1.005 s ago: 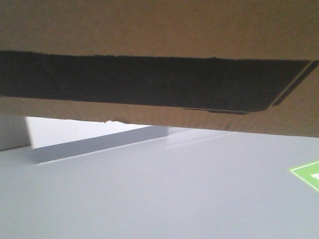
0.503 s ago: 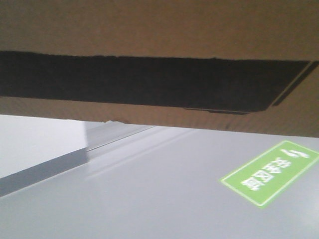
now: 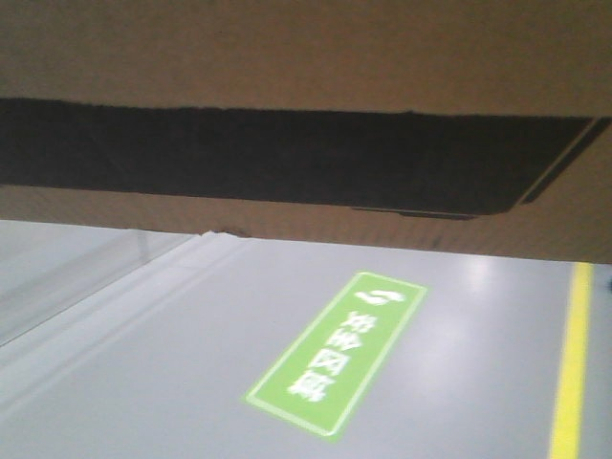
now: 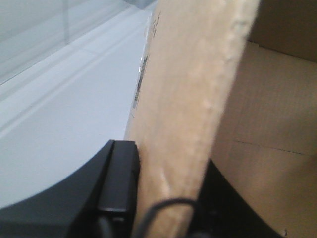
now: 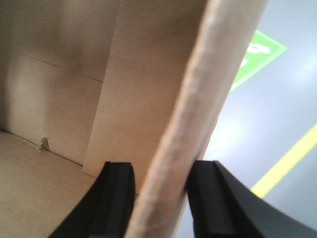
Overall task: Grab box from left shelf to table start
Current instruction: 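Carry the box with both grippers while driving toward the white table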
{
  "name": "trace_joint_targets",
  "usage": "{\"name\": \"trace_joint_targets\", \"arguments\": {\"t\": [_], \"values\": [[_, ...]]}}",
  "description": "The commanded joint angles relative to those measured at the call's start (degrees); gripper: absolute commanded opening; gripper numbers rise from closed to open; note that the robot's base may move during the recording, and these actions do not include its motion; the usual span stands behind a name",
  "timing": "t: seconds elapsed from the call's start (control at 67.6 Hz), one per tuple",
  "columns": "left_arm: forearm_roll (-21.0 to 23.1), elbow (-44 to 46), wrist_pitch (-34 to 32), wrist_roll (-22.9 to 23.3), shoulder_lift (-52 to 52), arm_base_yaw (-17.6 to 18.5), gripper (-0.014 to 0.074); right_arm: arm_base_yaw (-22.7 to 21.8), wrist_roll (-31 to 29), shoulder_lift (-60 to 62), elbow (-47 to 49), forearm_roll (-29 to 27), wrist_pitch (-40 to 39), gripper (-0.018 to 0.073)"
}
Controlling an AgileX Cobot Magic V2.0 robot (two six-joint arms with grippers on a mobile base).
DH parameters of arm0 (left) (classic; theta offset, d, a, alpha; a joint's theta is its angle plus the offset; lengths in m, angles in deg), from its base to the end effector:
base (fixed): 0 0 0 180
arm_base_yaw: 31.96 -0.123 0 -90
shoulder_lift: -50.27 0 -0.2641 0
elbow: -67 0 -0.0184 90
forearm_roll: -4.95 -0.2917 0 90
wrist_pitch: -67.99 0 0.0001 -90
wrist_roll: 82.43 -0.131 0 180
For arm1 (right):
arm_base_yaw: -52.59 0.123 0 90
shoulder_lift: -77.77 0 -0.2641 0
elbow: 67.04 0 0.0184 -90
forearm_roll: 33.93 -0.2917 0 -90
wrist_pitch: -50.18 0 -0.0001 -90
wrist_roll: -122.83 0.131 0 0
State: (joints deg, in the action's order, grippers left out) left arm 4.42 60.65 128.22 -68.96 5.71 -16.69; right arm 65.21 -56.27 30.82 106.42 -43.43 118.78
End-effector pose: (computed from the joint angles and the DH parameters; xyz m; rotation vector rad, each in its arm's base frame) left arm 0.1438 -0.0382 0.4592 0.0298 1.9531 -0.3217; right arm 0.1451 0.0531 0.4360 -0.2448 2.1235 0.3390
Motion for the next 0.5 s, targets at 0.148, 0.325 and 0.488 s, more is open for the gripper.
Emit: {"name": "trace_joint_targets", "arguments": {"t": [0.148, 0.325, 0.488], "values": [[12.3, 2.3, -6.5, -7.0, 0.9, 1.6, -0.0094, -0.1, -2.2, -0.8, 1.7, 3.1, -8.8, 0.0057], [12.3, 2.3, -6.5, -7.0, 0.9, 1.6, -0.0093, -0.1, -2.2, -0.8, 1.7, 3.1, -8.8, 0.0057], [12.3, 2.3, -6.5, -7.0, 0.9, 1.6, -0.0093, -0.1, -2.2, -0.8, 1.7, 3.1, -8.8, 0.0057]]}}
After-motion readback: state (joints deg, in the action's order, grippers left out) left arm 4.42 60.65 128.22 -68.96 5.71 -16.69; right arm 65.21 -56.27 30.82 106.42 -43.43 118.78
